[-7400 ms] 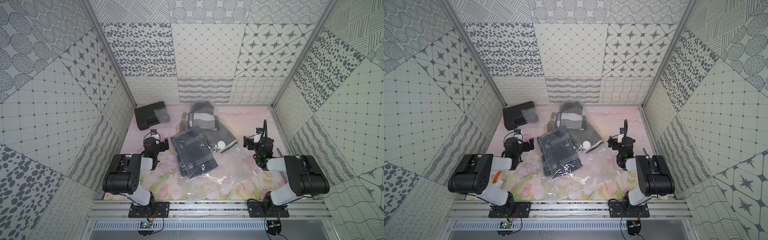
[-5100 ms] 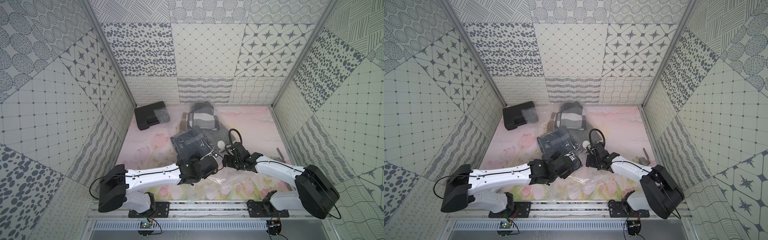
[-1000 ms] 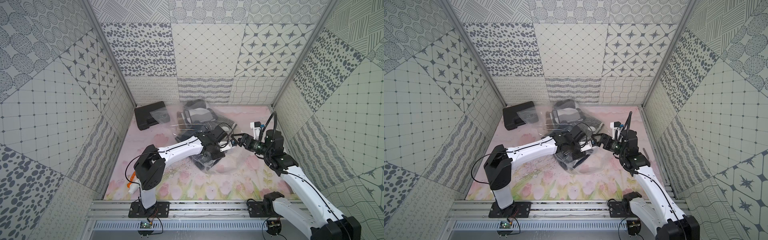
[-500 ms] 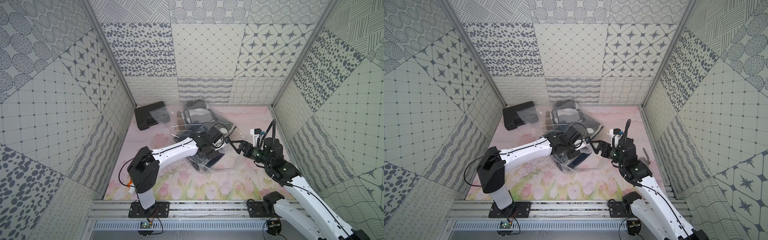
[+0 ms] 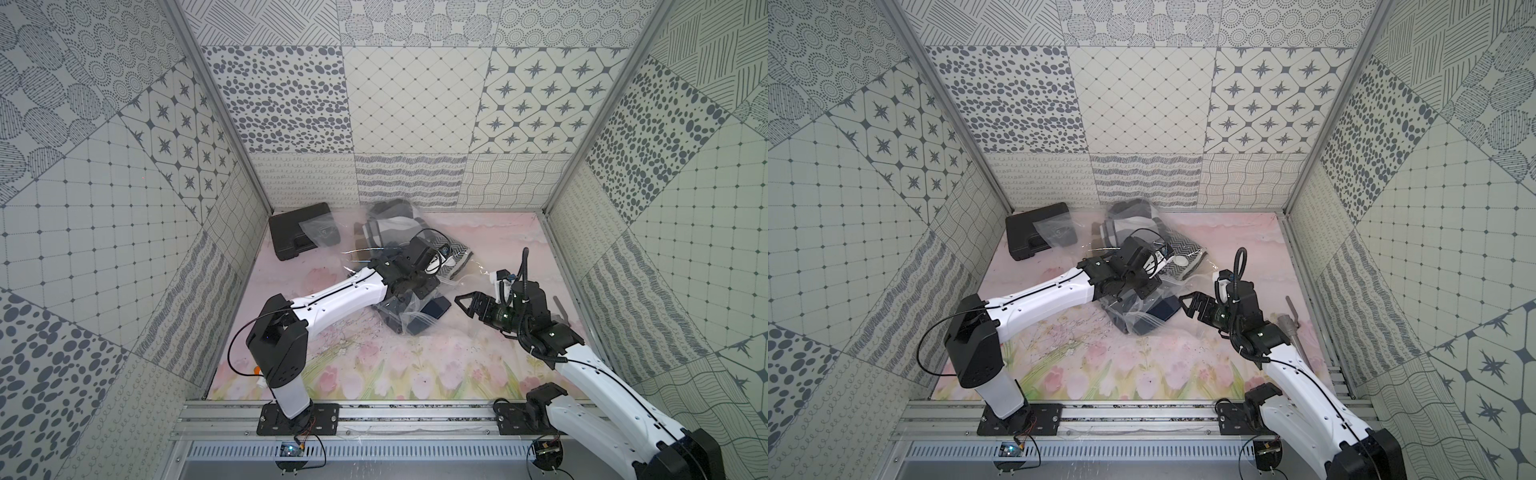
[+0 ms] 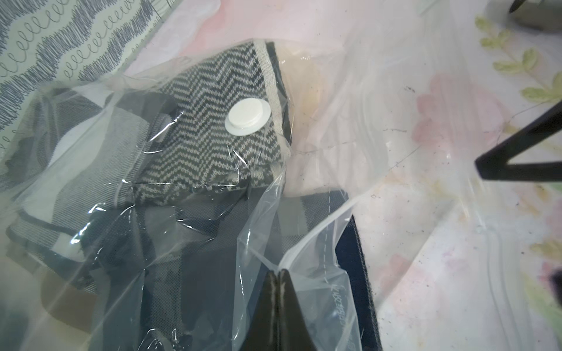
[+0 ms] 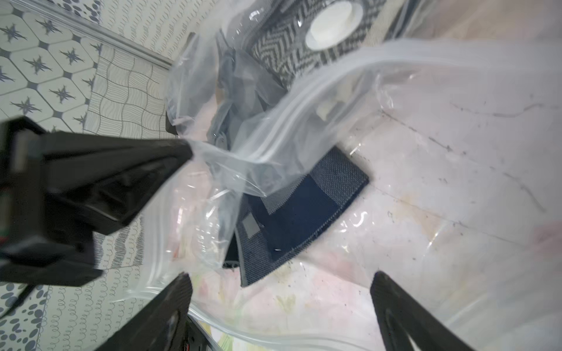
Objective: Take the blanket out of the vacuum bag
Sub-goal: Take out the blanket from the vacuum bag.
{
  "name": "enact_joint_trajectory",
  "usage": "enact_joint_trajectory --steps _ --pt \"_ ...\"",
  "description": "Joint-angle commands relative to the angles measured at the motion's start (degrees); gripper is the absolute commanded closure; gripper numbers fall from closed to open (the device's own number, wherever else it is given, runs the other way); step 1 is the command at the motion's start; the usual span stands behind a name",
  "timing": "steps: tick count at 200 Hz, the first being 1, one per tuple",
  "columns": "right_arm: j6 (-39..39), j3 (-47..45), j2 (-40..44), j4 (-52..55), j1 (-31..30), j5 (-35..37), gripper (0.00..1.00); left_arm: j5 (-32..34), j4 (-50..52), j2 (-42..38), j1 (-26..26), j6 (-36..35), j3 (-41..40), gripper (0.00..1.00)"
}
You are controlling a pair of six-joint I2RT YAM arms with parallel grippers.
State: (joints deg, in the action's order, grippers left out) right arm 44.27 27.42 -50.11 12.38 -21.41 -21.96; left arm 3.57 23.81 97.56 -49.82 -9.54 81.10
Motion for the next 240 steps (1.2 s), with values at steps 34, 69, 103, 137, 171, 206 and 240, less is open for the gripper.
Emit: enact_joint_trajectory --steps 34,69,103,137,171,206,240 --pt "-2.85 -2.21 -13.8 -20.77 -0.03 -6.88 0.06 -0.8 -3.79 -7.71 0.55 10.63 -4.04 1.0" --pt "-6.2 2.27 -25.98 -23.48 -0.12 -6.47 0.08 -0.05 -3.52 -14.68 -0.04 14.63 -7.73 1.0" --pt "-7.38 5.05 -33.22 -25.56 -0.38 -4.24 0.08 -1.12 -2.02 -17.74 -0.87 15.18 -9.08 1.0" --pt "-8.27 9.53 -42.12 -27.35 -1.02 -7.05 0.09 0.07 -2.06 -18.14 -1.91 15.87 -10.2 1.0" --pt "-11.22 13.24 -49.1 -23.55 -4.24 -4.6 0.11 0.07 -2.7 -18.24 -2.03 15.97 -10.85 1.0" --pt "-13.07 14.18 -52.44 -23.26 -5.24 -4.59 0.11 -0.42 -3.2 -18.16 -2.32 15.89 -11.4 1.0" --pt "-11.41 18.51 -58.72 -23.66 -6.47 -19.17 0.17 0.55 -3.04 -16.86 -2.3 14.27 -10.65 1.0"
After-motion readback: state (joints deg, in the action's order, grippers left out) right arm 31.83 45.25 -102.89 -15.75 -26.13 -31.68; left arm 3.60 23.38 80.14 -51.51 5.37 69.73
